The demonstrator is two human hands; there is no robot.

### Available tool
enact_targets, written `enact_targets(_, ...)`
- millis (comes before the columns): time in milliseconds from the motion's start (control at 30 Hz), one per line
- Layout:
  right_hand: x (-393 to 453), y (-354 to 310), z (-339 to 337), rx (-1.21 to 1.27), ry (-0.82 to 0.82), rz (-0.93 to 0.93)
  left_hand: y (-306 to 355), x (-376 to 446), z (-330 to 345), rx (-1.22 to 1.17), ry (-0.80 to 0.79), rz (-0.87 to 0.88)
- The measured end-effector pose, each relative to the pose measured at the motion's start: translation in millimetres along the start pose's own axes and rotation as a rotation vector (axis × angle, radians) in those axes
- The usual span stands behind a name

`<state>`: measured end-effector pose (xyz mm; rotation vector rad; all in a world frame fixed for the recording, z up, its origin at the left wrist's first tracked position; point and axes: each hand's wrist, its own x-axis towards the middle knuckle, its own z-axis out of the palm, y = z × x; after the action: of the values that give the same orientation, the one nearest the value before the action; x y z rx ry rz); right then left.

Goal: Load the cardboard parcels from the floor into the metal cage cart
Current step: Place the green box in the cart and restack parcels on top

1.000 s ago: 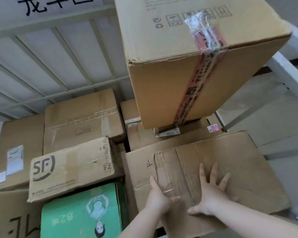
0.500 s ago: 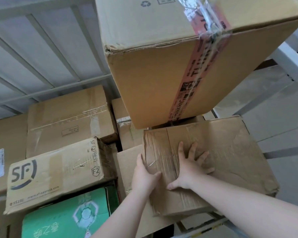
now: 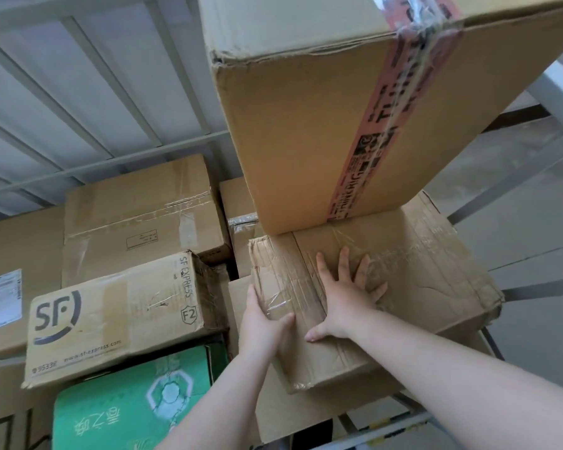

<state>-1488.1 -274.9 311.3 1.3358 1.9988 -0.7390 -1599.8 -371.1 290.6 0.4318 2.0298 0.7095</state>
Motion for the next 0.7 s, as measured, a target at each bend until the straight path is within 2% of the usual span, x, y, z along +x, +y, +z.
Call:
enact_targets(200, -17.1, 1.4, 1.0, 0.050, 0.053, 0.067, 15.6, -9.3, -11.8, -0.028, -0.091, 0.057)
enact_targets(300, -33.9, -11.2, 8.6, 0.036, 0.073, 0.046, 9.5, -24.6, -27.2, 0.067, -0.108, 0.103)
enact_targets(367, -46.8, -34.0, 16.9, -0.051, 0.122, -0.054, -1.5, -31.9, -53.4, 0.163, -0.045, 0.160)
enact_targets(467, -64.6, -81.5, 35.3, -0.244, 0.190, -0.341, -31.8, -40.1, -112.5, 0.337, 0.017, 0.178)
enact_targets(533, -72.6, -117.0, 53.0, -0.342, 0.161, -0.545, -63.3, -40.7, -155.7, 0.482, 0.045, 0.077)
enact_targets(567, -75.0, -134.3, 64.9, -0.390, 0.124, -0.616, -80.6, -40.4, -175.2, 0.508, 0.059, -0.026)
enact_targets(700, -69.0, -190.5, 127.4, -0.581, -0.053, -0.695, -140.2, -38.2, -223.0, 0.433, 0.022, -0.420)
